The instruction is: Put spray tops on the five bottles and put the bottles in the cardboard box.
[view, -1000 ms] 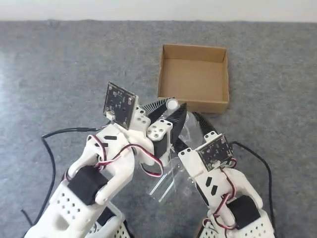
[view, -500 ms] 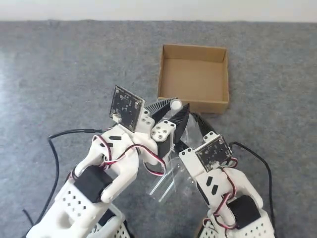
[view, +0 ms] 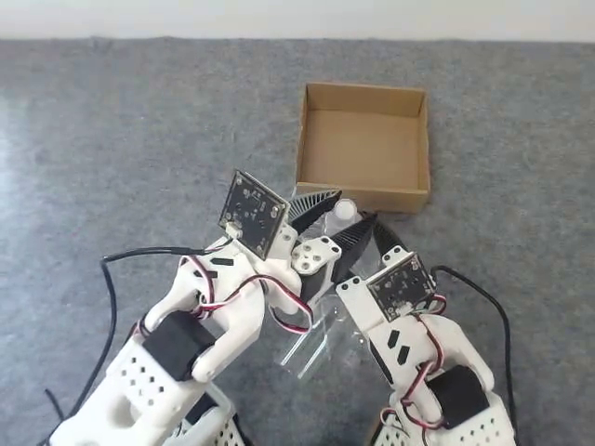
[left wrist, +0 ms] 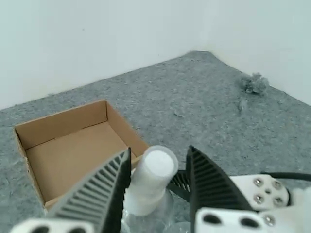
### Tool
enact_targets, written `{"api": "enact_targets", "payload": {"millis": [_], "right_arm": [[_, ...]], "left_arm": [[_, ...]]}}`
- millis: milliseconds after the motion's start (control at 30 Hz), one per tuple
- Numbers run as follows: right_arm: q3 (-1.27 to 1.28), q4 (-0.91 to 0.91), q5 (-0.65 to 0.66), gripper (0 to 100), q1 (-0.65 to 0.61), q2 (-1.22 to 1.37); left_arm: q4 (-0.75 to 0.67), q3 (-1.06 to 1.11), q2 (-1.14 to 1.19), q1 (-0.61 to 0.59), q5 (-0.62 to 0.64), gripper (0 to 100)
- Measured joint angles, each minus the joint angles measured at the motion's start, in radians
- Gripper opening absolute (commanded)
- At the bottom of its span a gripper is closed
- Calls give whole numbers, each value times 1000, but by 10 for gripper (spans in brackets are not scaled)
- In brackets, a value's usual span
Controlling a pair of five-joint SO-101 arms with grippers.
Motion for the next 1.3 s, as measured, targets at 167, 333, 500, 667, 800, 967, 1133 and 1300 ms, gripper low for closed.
{"api": "enact_targets", "payload": {"millis": [167,333,500,667,800,967,1133,1300], "right_arm": [[0,0,0,13,0,0],[0,0,2,13,17,0],[0,-28,0,13,69,0],[0,-35,-21,13,72,0],[0,-35,-28,13,68,0],[0,-35,-28,13,68,0],[0,-51,-29,13,107,0],[35,-130,-37,13,146,0]], "left_arm": [[0,0,0,0,0,190],[0,0,0,0,0,224],[0,0,0,0,0,230],[26,0,0,2,15,258],[89,-25,0,2,15,258],[135,-57,0,3,21,258],[135,-58,0,3,21,258],[135,-58,0,3,21,258]]}}
